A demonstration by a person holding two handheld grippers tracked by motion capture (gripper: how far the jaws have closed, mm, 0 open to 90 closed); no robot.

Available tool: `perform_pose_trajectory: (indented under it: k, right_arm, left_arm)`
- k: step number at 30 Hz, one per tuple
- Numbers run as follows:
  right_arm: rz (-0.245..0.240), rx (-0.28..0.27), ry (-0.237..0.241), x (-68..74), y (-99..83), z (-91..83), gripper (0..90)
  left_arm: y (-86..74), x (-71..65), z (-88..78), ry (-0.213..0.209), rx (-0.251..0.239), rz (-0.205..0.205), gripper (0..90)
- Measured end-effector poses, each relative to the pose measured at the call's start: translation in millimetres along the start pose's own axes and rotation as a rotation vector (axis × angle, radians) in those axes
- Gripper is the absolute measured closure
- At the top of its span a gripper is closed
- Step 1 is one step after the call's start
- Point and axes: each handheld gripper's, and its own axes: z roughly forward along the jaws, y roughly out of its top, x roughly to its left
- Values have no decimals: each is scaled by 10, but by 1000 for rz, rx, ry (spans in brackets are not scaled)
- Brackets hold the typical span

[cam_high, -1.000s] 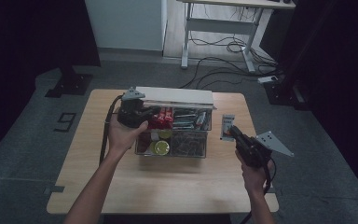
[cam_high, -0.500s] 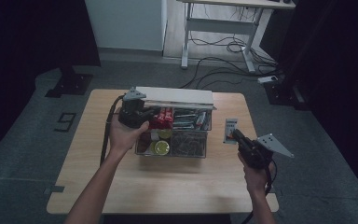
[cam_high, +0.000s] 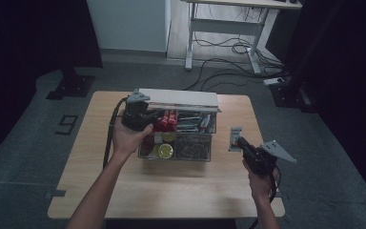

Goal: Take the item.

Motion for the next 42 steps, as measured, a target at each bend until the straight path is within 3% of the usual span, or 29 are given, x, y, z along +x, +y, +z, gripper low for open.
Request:
perform_pose_trajectory:
  k: [30,42]
  right_arm:
    - [75,97,-34,-233,-526,171,888]
    - [78,144,-36,-288,-720,202,888]
  left_arm:
    - [-3,-8,17,2,4,1,896]
    - [-11,-6,13,0,0,-3,895]
